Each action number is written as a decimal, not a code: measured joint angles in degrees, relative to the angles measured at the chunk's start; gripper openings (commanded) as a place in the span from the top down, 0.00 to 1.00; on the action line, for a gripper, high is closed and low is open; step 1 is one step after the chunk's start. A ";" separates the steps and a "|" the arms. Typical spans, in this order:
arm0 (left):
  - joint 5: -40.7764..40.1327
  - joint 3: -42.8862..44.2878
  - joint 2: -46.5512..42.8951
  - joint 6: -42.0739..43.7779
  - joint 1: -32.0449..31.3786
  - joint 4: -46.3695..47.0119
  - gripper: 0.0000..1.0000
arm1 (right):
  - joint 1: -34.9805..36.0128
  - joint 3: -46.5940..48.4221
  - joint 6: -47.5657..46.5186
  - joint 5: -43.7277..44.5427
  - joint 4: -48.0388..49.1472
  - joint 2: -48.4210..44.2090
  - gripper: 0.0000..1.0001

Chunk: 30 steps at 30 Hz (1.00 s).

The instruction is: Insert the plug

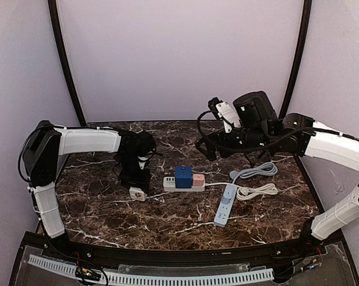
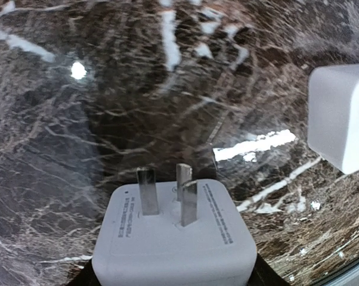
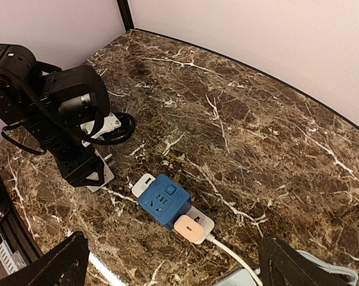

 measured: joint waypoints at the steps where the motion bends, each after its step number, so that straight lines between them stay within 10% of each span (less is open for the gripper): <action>1: 0.61 -0.31 0.00 -0.04 -0.72 0.57 0.67 | 0.04 -0.55 0.22 0.02 -0.26 -0.74 0.01; 15: 6.69 -1.18 -0.02 -0.26 -2.69 2.21 0.16 | 0.09 -2.97 -0.17 -0.02 -3.30 -3.13 0.01; 30: 9.11 -3.17 -9.35 -0.50 -2.75 3.26 0.02 | 0.11 -2.97 -3.17 -0.94 -1.86 1.70 0.01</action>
